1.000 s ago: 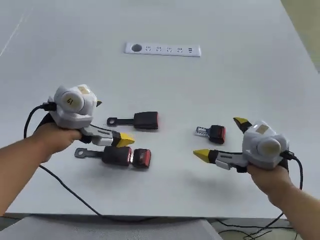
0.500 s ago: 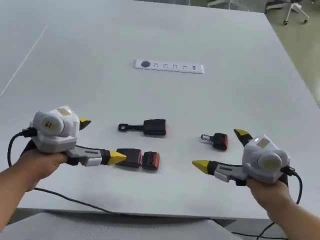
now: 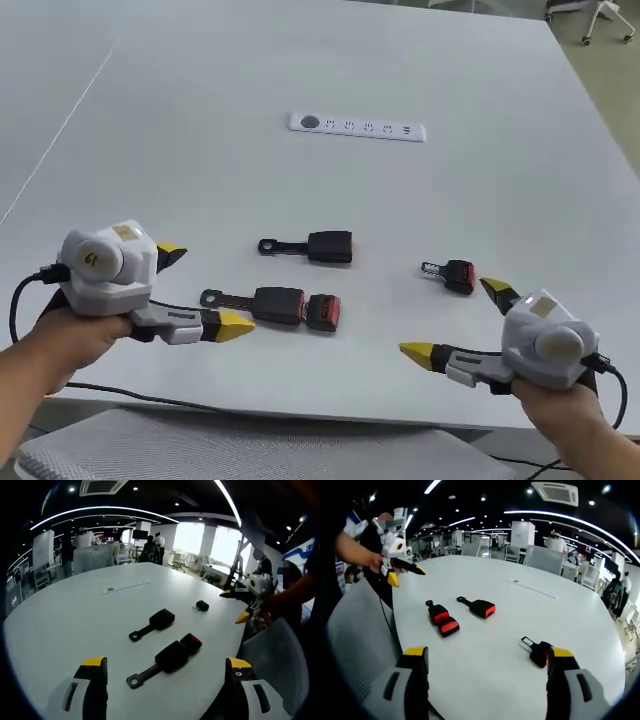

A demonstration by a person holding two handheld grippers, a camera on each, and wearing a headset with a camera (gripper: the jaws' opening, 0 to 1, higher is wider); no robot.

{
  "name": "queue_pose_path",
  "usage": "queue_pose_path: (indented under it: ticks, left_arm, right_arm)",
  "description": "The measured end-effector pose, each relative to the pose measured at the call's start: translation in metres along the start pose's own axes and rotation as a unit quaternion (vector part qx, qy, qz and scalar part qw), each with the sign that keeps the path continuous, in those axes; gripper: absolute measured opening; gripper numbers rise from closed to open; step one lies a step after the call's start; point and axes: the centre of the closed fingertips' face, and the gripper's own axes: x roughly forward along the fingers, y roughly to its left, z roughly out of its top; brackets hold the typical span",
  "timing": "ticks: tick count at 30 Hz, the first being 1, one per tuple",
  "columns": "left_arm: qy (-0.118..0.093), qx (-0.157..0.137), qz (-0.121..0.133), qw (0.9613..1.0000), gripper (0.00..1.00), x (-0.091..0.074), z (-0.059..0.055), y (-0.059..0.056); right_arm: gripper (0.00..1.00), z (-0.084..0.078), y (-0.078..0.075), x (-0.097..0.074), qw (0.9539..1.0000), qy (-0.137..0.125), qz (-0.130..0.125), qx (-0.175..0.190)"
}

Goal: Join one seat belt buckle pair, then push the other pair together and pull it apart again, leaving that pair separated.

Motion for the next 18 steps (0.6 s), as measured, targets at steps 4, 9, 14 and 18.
queue_pose_path:
  ticks: [4, 9, 14, 18]
  left_arm:
    - [-0.001, 0.001, -0.001, 1.0, 1.0, -0.0004, 0.0014, 0.0008]
    - [-0.005, 0.004, 0.0, 1.0, 1.0, -0.002, 0.0038, 0.0016]
    - [-0.001, 0.003, 0.0, 1.0, 1.0, -0.002, 0.0002, 0.0014]
    - [-0.001, 0.0, 0.002, 1.0, 1.0, -0.0036, -0.0024, 0.0027]
  right_arm:
    - [1.0, 0.0006, -0.0011, -0.0008, 1.0, 0.002, 0.0, -0.003]
    - [1.0, 0.0016, -0.0043, -0.0024, 1.0, 0.001, -0.003, -0.004]
    - [1.0, 0.003, -0.0054, -0.0031, 1.0, -0.003, -0.005, -0.003]
    - [1.0, 0.0029, -0.0074, -0.0029, 0.9999, -0.005, -0.009, 0.001]
